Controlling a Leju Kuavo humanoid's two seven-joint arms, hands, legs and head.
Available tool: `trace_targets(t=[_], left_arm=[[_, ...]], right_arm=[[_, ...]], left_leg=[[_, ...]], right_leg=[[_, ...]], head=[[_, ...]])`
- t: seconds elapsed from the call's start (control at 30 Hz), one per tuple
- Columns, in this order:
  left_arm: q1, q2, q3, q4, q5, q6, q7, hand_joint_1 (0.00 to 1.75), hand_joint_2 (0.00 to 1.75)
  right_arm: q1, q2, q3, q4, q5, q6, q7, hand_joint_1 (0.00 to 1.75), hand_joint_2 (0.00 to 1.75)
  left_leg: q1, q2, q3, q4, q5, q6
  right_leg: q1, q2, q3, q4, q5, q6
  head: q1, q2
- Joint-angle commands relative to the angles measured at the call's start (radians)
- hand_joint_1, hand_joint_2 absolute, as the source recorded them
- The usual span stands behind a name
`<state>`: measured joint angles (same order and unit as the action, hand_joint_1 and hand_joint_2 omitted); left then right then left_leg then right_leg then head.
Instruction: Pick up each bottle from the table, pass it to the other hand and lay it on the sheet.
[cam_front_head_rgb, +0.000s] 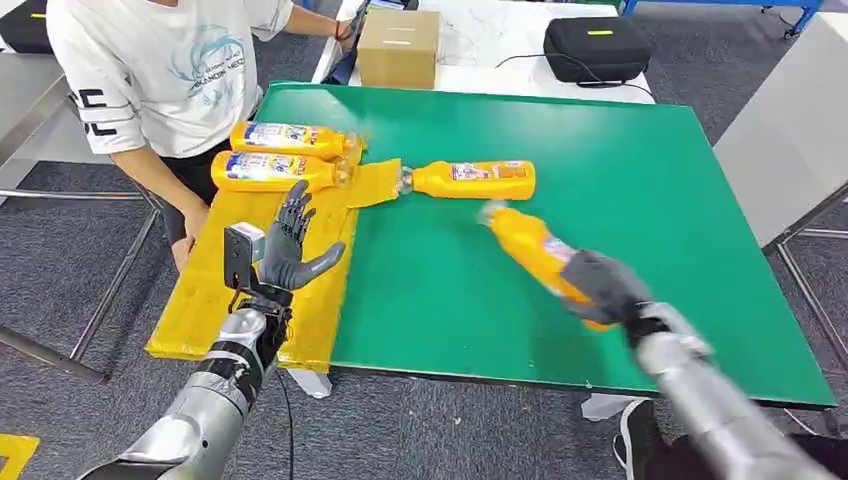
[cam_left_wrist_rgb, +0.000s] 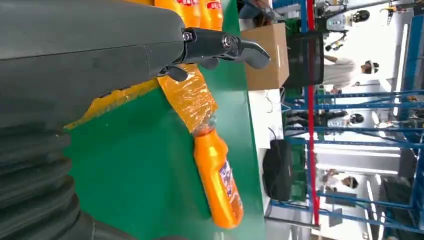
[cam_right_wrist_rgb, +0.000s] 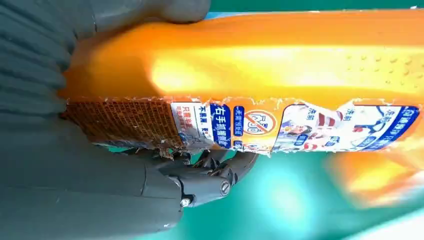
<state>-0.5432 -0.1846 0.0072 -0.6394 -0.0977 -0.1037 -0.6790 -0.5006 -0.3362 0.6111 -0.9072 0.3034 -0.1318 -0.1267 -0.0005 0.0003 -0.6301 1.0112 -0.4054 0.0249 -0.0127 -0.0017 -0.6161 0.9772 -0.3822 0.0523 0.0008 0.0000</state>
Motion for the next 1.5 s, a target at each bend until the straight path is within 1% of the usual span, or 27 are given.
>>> trace_targets(t=[0.03,0.07,0.1,0.13,0.23,0.27,0.3,0.37,0.4,0.43,0.47,0.5,0.53,0.57,0.67,0.93,0.97,1.0,1.03,1.07,1.13,1.2,1.23,1.33,1.43,1.47,1.5], left_arm=[[-0.004,-0.028,-0.078,-0.038,-0.011,0.023,0.055,0.0,1.75],[-0.004,-0.031,-0.091,-0.04,-0.015,0.021,0.063,0.0,1.75],[-0.002,-0.037,-0.102,-0.045,-0.014,0.018,0.072,0.0,1.75],[-0.001,-0.039,-0.121,-0.052,-0.016,0.019,0.084,0.0,1.75],[-0.001,-0.04,-0.14,-0.056,-0.011,0.028,0.094,0.0,1.75],[-0.002,-0.036,-0.154,-0.053,0.011,-0.005,0.109,0.0,1.75],[-0.002,-0.037,-0.163,-0.055,0.01,-0.009,0.111,0.0,1.75],[-0.001,-0.04,-0.185,-0.059,0.027,-0.049,0.124,0.0,1.75],[-0.001,-0.042,-0.187,-0.06,0.026,-0.048,0.123,0.0,1.75],[0.0,-0.043,-0.2,-0.064,0.041,-0.064,0.135,0.0,1.75],[0.0,-0.045,-0.205,-0.065,0.044,-0.063,0.138,0.0,1.75],[-0.003,-0.046,-0.212,-0.062,0.054,-0.072,0.148,0.0,1.75],[-0.003,-0.046,-0.212,-0.062,0.054,-0.072,0.148,0.0,1.75],[-0.003,-0.046,-0.212,-0.062,0.054,-0.072,0.148,0.0,1.75],[-0.006,-0.043,-0.218,-0.059,0.054,-0.072,0.151,0.0,1.75],[-0.005,-0.026,-0.273,-0.043,0.157,-0.233,0.179,0.0,1.75],[-0.005,-0.026,-0.273,-0.043,0.157,-0.233,0.179,0.0,1.75],[-0.006,-0.028,-0.275,-0.041,0.17,-0.249,0.183,0.0,1.75],[-0.007,-0.029,-0.275,-0.041,0.172,-0.25,0.183,0.0,1.75],[-0.007,-0.029,-0.275,-0.041,0.172,-0.25,0.183,0.0,1.75],[-0.007,-0.025,-0.281,-0.044,0.197,-0.281,0.185,0.0,1.75],[-0.004,-0.023,-0.283,-0.05,0.207,-0.282,0.188,0.0,1.75],[-0.003,-0.021,-0.285,-0.053,0.21,-0.282,0.19,0.0,1.75],[0.002,-0.014,-0.296,-0.067,0.228,-0.293,0.189,0.0,1.75],[0.006,-0.009,-0.295,-0.079,0.235,-0.285,0.188,0.0,1.75],[0.007,-0.009,-0.295,-0.082,0.238,-0.285,0.188,0.0,1.75],[0.007,-0.009,-0.295,-0.082,0.238,-0.285,0.188,0.0,1.75]], right_arm=[[0.121,0.423,-0.21,-0.107,0.069,-0.166,-0.112,1.75,1.75],[0.117,0.44,-0.209,-0.112,0.07,-0.176,-0.125,1.75,1.75],[0.108,0.462,-0.211,-0.106,0.062,-0.179,-0.14,1.75,1.75],[0.095,0.48,-0.206,-0.096,0.07,-0.191,-0.154,1.75,1.75],[0.08,0.496,-0.203,-0.077,0.067,-0.193,-0.159,1.75,1.75],[0.072,0.503,-0.201,-0.068,0.07,-0.21,-0.189,1.75,1.75],[0.067,0.513,-0.199,-0.062,0.067,-0.207,-0.194,1.75,1.75],[0.053,0.536,-0.194,-0.03,0.067,-0.21,-0.21,1.75,1.75],[0.052,0.541,-0.191,-0.026,0.069,-0.21,-0.209,1.75,1.75],[0.038,0.556,-0.189,0.01,0.061,-0.214,-0.229,1.75,1.75],[0.033,0.566,-0.185,0.023,0.058,-0.215,-0.236,1.75,1.75],[0.025,0.574,-0.175,0.047,0.072,-0.237,-0.249,1.75,1.75],[0.025,0.574,-0.175,0.047,0.072,-0.237,-0.249,1.75,1.75],[0.025,0.574,-0.175,0.047,0.072,-0.237,-0.249,1.75,1.75],[0.021,0.576,-0.173,0.058,0.066,-0.225,-0.253,1.75,1.75],[-0.024,0.607,-0.11,0.166,0.066,-0.193,-0.29,1.75,1.75],[-0.024,0.607,-0.11,0.166,0.066,-0.193,-0.29,1.75,1.75],[-0.03,0.611,-0.09,0.177,0.08,-0.187,-0.288,1.75,1.75],[-0.03,0.615,-0.085,0.179,0.084,-0.187,-0.287,1.75,1.75],[-0.03,0.615,-0.085,0.179,0.084,-0.187,-0.287,1.75,1.75],[-0.039,0.624,-0.056,0.209,0.094,-0.167,-0.281,1.75,1.75],[-0.041,0.627,-0.044,0.225,0.098,-0.162,-0.277,1.75,1.75],[-0.041,0.629,-0.042,0.23,0.097,-0.166,-0.279,1.75,1.75],[-0.048,0.629,-0.022,0.257,0.105,-0.149,-0.274,1.75,1.75],[-0.056,0.628,-0.009,0.28,0.109,-0.129,-0.271,1.75,1.75],[-0.06,0.626,0.001,0.288,0.117,-0.122,-0.265,1.75,1.75],[-0.06,0.626,0.001,0.288,0.117,-0.122,-0.265,1.75,1.75]], left_leg=[[0.003,0.0,0.003,-0.001,-0.002,-0.003],[0.004,-0.004,0.0,0.0,-0.001,-0.003],[0.004,-0.002,0.002,0.001,-0.004,-0.003],[0.004,-0.003,0.0,0.0,-0.002,-0.003],[0.003,-0.002,-0.002,0.0,-0.001,-0.002],[0.003,-0.001,0.0,0.0,-0.003,-0.003],[0.003,-0.003,-0.002,-0.001,-0.001,-0.002],[0.002,-0.003,0.001,0.0,-0.003,-0.003],[0.002,-0.004,-0.002,0.0,-0.001,-0.002],[0.002,-0.002,0.001,0.0,-0.003,-0.003],[0.002,-0.003,-0.002,0.0,-0.001,-0.003],[0.002,-0.002,0.001,0.0,-0.003,-0.003],[0.002,-0.004,-0.002,-0.001,-0.001,-0.002],[0.002,-0.003,0.0,-0.001,-0.002,-0.003],[0.002,-0.004,0.0,-0.001,-0.002,-0.003],[0.002,-0.002,0.0,-0.001,-0.002,-0.003],[0.002,-0.002,0.002,-0.001,-0.003,-0.003],[0.002,-0.003,-0.001,-0.001,-0.001,-0.002],[0.002,-0.003,0.001,-0.001,-0.002,-0.003],[0.002,-0.003,-0.002,-0.001,-0.001,-0.002],[0.002,-0.002,0.002,-0.001,-0.003,-0.003],[0.002,-0.004,-0.002,-0.001,-0.001,-0.002],[0.002,-0.002,0.0,-0.001,-0.002,-0.003],[0.002,-0.004,-0.002,-0.001,-0.001,-0.002],[0.002,-0.004,0.001,-0.001,-0.002,-0.003],[0.002,-0.005,-0.002,-0.001,-0.001,-0.002],[0.002,-0.005,0.001,-0.001,-0.002,-0.003]], right_leg=[[0.003,0.001,0.002,0.001,-0.003,-0.004],[0.003,-0.003,0.0,0.002,-0.003,-0.005],[0.004,-0.001,0.002,0.004,-0.005,-0.006],[0.003,-0.001,0.0,0.003,-0.004,-0.005],[0.002,-0.002,-0.002,0.003,-0.004,-0.005],[0.002,-0.001,0.0,0.003,-0.005,-0.006],[0.002,-0.003,-0.002,0.002,-0.004,-0.005],[0.002,-0.003,0.001,0.004,-0.006,-0.006],[0.001,-0.004,-0.002,0.003,-0.004,-0.005],[0.001,-0.002,0.0,0.003,-0.005,-0.006],[0.001,-0.003,-0.002,0.003,-0.004,-0.006],[0.001,-0.002,0.001,0.003,-0.005,-0.006],[0.001,-0.004,-0.002,0.002,-0.004,-0.005],[0.002,-0.003,0.0,0.003,-0.005,-0.006],[0.002,-0.004,0.0,0.002,-0.004,-0.006],[0.001,-0.003,0.0,0.002,-0.004,-0.006],[0.002,-0.002,0.002,0.003,-0.005,-0.006],[0.001,-0.004,-0.001,0.002,-0.004,-0.005],[0.002,-0.003,0.001,0.002,-0.004,-0.006],[0.002,-0.003,-0.001,0.002,-0.004,-0.005],[0.002,-0.002,0.002,0.002,-0.005,-0.006],[0.001,-0.004,-0.002,0.002,-0.003,-0.005],[0.002,-0.002,0.0,0.002,-0.004,-0.006],[0.002,-0.004,-0.001,0.002,-0.004,-0.005],[0.002,-0.004,0.001,0.002,-0.005,-0.006],[0.002,-0.005,-0.001,0.002,-0.004,-0.005],[0.002,-0.005,0.001,0.002,-0.005,-0.006]], head=[[0.001,0.0],[0.001,0.0],[0.0,0.0],[0.001,0.0],[0.001,0.0],[0.001,0.0],[0.001,0.0],[0.001,0.0],[0.001,0.0],[0.001,0.0],[0.001,0.0],[0.001,0.0],[0.001,0.0],[0.001,0.0],[0.001,0.0],[0.002,0.0],[0.001,0.0],[0.001,0.0],[0.002,0.0],[0.001,0.0],[0.001,0.0],[0.001,0.0],[0.001,0.0],[0.001,0.0],[0.001,0.0],[0.002,0.0],[0.001,0.0]])
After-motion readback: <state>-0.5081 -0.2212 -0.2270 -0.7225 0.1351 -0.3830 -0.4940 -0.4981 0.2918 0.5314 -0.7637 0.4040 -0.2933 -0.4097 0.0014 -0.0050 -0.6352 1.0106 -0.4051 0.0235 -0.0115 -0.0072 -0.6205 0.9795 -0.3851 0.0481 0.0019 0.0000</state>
